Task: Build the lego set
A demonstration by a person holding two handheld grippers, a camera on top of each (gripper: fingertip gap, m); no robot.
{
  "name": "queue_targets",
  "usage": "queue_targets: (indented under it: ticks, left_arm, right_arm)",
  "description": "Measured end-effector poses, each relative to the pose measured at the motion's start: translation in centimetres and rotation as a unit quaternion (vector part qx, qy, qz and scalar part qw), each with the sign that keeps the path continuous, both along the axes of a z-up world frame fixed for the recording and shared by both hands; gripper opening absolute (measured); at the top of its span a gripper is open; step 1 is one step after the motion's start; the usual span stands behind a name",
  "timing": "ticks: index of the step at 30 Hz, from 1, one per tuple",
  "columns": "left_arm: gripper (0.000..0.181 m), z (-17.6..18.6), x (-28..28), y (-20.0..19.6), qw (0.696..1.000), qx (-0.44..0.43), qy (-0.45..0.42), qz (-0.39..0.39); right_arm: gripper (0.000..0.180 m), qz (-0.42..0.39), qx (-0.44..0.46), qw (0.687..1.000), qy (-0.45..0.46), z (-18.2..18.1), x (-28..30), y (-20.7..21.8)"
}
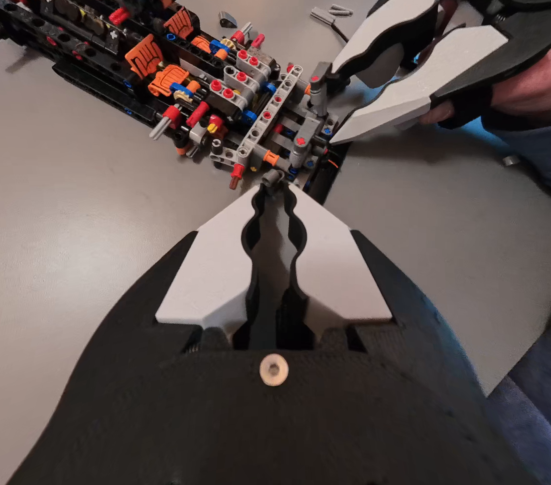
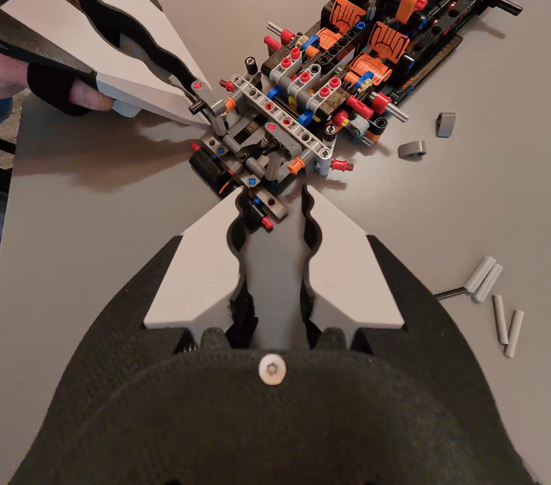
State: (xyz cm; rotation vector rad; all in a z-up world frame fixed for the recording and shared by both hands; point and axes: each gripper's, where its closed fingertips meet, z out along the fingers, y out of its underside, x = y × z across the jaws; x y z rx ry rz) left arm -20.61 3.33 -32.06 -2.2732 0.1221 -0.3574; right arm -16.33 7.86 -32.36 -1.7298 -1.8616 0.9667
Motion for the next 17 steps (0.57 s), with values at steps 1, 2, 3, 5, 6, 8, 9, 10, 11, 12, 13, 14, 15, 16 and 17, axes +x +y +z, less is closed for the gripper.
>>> queue_targets:
  ticks: [1, 2, 3, 5, 6, 8, 9, 10, 11, 12, 13, 14, 15, 16, 17]
  left_arm:
    - [0.010, 0.0, 0.1, -0.1, 1.000, 0.000, 0.005, -0.005]
    - [0.010, -0.1, 0.3, -0.1, 1.000, 0.000, 0.009, -0.009]
    - [0.010, -0.1, 0.3, -0.1, 1.000, -0.001, 0.010, -0.012]
    - [0.012, -0.1, 0.5, -0.2, 1.000, -0.001, 0.008, -0.017]
    - [0.012, -0.1, 0.6, -0.2, 1.000, -0.002, 0.007, -0.019]
    - [0.012, -0.1, 0.6, -0.2, 1.000, -0.002, 0.005, -0.021]
    - [0.011, -0.1, 0.7, -0.3, 1.000, -0.002, 0.007, -0.024]
    - [0.011, -0.1, 0.6, -0.3, 1.000, -0.002, 0.012, -0.023]
    - [0.010, -0.1, 0.6, -0.3, 1.000, -0.001, 0.019, -0.022]
    - [0.010, -0.1, 0.5, -0.3, 0.999, 0.000, 0.028, -0.019]
    - [0.010, -0.1, 0.2, -0.2, 0.999, 0.001, 0.036, -0.009]
    - [0.010, -0.2, 0.1, -0.2, 0.999, 0.000, 0.035, -0.005]
    - [0.010, -0.2, 0.0, -0.2, 1.000, -0.001, 0.029, 0.001]
    - [0.010, -0.2, -0.3, -0.2, 1.000, -0.002, 0.026, 0.011]
    - [0.010, -0.2, -0.5, -0.1, 1.000, -0.004, 0.021, 0.019]
  right_arm:
    - [0.034, 0.002, 0.000, 1.000, 0.000, 0.0, 0.0, -0.1]
    - [0.034, 0.003, 0.002, 1.000, 0.002, 0.1, 0.0, -0.1]
    - [0.034, 0.003, 0.003, 1.000, 0.003, 0.1, 0.0, -0.1]
    - [0.033, 0.004, 0.006, 1.000, 0.005, 0.1, 0.1, -0.1]
    - [0.033, 0.005, 0.007, 1.000, 0.007, 0.2, 0.1, -0.1]
    - [0.032, 0.007, 0.006, 1.000, 0.009, 0.3, 0.1, -0.1]
    - [0.032, 0.010, 0.007, 1.000, 0.009, 0.2, 0.2, -0.2]
    - [0.031, 0.011, 0.008, 1.000, 0.008, 0.2, 0.2, -0.3]
    - [0.031, 0.013, 0.007, 1.000, 0.008, 0.1, 0.2, -0.4]
    - [0.030, 0.013, 0.006, 1.000, 0.009, 0.1, 0.2, -0.4]
    - [0.029, 0.014, 0.007, 1.000, 0.009, 0.1, 0.2, -0.4]
    - [0.029, 0.014, 0.009, 1.000, 0.009, 0.1, 0.2, -0.4]
    - [0.029, 0.014, 0.009, 1.000, 0.010, 0.1, 0.2, -0.4]
    - [0.029, 0.013, 0.008, 1.000, 0.010, 0.1, 0.1, -0.4]
    - [0.028, 0.013, 0.008, 1.000, 0.010, 0.1, 0.1, -0.5]
